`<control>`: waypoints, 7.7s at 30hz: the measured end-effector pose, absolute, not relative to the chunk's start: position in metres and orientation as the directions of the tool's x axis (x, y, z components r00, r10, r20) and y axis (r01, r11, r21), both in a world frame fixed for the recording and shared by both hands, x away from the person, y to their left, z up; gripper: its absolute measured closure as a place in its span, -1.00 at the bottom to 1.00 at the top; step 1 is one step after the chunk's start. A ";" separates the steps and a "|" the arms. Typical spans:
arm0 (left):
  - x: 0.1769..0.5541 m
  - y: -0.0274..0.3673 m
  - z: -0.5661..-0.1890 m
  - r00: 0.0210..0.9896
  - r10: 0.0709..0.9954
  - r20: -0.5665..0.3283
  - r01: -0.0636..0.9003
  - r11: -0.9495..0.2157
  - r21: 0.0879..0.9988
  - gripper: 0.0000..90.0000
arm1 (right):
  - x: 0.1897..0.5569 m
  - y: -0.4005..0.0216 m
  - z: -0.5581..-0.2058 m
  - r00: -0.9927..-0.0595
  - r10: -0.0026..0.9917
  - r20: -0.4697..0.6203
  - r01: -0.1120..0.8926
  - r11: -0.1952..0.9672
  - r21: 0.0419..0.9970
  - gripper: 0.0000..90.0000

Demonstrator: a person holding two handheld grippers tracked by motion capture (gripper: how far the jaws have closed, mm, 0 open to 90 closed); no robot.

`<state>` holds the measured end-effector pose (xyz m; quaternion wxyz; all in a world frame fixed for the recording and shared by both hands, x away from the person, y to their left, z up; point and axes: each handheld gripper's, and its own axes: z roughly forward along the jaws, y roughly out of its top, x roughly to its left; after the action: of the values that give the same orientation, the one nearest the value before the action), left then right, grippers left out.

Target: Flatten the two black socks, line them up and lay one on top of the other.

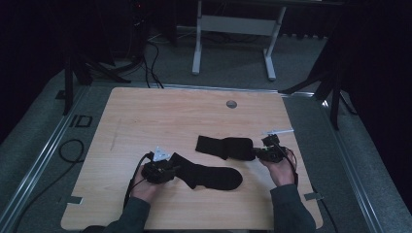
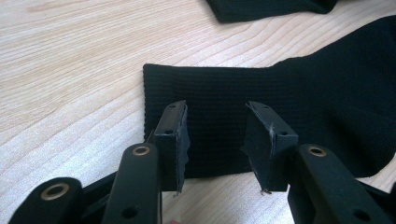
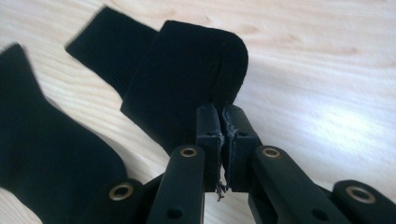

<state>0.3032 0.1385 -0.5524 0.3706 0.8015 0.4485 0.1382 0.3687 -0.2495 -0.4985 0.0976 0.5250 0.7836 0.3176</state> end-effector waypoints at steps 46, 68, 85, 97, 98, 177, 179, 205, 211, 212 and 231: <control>0.304 0.137 -0.554 0.568 0.813 -0.125 0.625 -0.328 0.709 0.31 | 0.410 -0.176 -0.513 -0.677 0.729 -0.097 0.569 0.603 0.559 0.34; 0.305 0.142 -0.552 0.559 0.819 -0.131 0.625 -0.311 0.716 0.32 | 0.431 -0.117 -0.541 -0.756 0.653 -0.037 0.540 0.655 0.528 0.21; 0.305 0.143 -0.552 0.557 0.821 -0.128 0.623 -0.311 0.717 0.32 | 0.427 -0.106 -0.542 -0.749 0.661 -0.045 0.535 0.643 0.548 0.86; 0.306 0.146 -0.551 0.544 0.830 -0.125 0.627 -0.303 0.718 0.32 | 0.419 -0.091 -0.528 -0.773 0.634 -0.019 0.502 0.630 0.592 0.87; 0.306 0.146 -0.551 0.544 0.830 -0.125 0.627 -0.302 0.718 0.32 | 0.418 -0.091 -0.524 -0.774 0.633 -0.013 0.500 0.624 0.601 0.87; 0.302 0.147 -0.548 0.510 0.860 -0.033 0.600 -0.327 0.730 0.76 | 0.337 -0.016 -0.539 -0.773 0.632 0.066 0.567 0.640 0.519 0.86; 0.302 0.146 -0.548 0.508 0.861 -0.023 0.602 -0.336 0.725 0.79 | 0.337 -0.016 -0.539 -0.783 0.619 0.055 0.551 0.650 0.523 0.86; 0.302 0.140 -0.551 0.506 0.862 0.028 0.601 -0.376 0.705 0.87 | 0.354 -0.102 -0.500 -0.666 0.734 0.134 0.613 0.436 0.659 0.19; 0.302 0.140 -0.551 0.507 0.862 0.026 0.603 -0.375 0.704 0.86 | 0.365 -0.131 -0.515 -0.583 0.809 0.072 0.650 0.412 0.638 0.19; 0.302 0.140 -0.551 0.506 0.862 0.026 0.603 -0.375 0.705 0.86 | 0.367 -0.134 -0.518 -0.575 0.816 0.060 0.654 0.415 0.632 0.20; 0.301 0.140 -0.552 0.507 0.862 0.017 0.605 -0.370 0.705 0.84 | 0.373 -0.143 -0.548 -0.545 0.839 0.001 0.669 0.434 0.604 0.57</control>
<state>0.3009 0.1399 -0.5516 0.3275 0.8040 0.4560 0.1960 0.3735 -0.1430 -0.5476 0.1516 0.4524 0.8330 0.2802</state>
